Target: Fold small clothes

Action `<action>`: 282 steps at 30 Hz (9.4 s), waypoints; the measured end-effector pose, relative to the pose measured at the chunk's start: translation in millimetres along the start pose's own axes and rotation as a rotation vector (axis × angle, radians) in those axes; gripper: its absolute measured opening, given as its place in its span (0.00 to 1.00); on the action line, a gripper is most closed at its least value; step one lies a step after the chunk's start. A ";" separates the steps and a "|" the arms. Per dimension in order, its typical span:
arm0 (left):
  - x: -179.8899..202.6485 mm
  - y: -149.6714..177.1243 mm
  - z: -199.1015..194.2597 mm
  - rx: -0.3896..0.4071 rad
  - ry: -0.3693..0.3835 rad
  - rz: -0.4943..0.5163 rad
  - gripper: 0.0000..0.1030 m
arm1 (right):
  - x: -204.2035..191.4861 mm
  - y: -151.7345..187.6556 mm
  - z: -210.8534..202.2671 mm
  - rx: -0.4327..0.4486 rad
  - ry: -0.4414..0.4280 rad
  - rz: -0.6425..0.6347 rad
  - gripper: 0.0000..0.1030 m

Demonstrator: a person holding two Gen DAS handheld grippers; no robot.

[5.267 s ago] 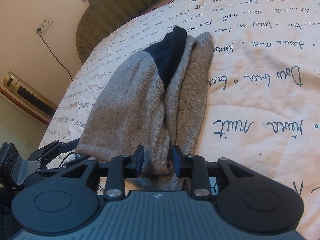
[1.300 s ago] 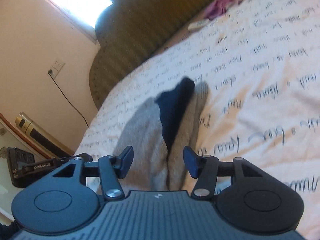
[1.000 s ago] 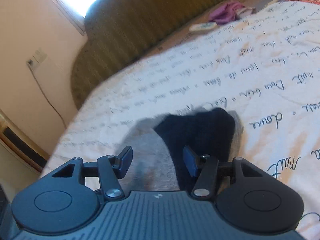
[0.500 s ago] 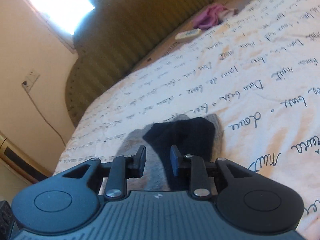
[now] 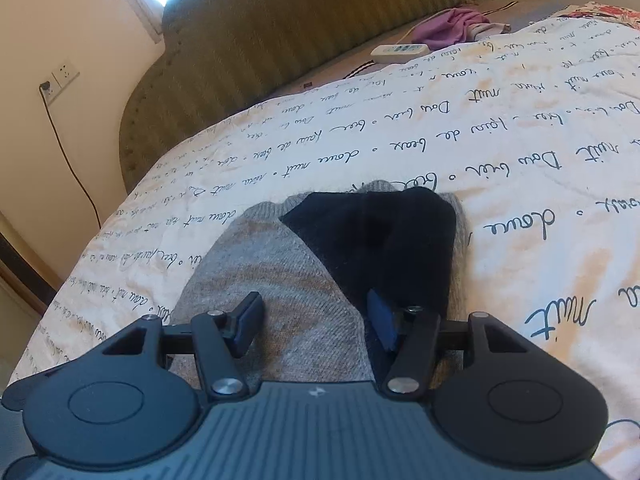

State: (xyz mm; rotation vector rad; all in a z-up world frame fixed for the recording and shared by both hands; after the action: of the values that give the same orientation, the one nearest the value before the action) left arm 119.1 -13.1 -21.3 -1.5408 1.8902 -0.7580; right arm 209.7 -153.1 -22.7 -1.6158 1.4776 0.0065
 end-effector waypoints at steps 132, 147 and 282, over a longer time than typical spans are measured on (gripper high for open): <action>-162.4 75.3 -179.7 0.190 -0.296 -0.156 0.87 | 71.8 117.3 -284.1 0.242 0.651 -0.413 0.72; 9.6 132.2 -114.6 0.002 -0.104 -0.127 0.98 | -10.7 194.4 -148.0 0.141 0.367 -0.232 0.87; 12.6 129.5 -110.5 -0.014 -0.097 -0.113 1.00 | -10.9 196.2 -144.4 0.135 0.399 -0.235 0.94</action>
State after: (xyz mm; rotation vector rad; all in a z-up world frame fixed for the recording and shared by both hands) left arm -49.1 4.2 -43.6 -1.6745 1.7535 -0.7073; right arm -27.0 -204.4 -50.2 -1.7358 1.5304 -0.5657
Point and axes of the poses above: each gripper's, at about its wrist camera, not at the fingertips, and z roughly the way its jaws point, x to its right, y to its underside, the point moved 7 cm from there along z, roughly the way its jaws point, and after that the axes turned 5 degrees about z, right-handed, at the moved point
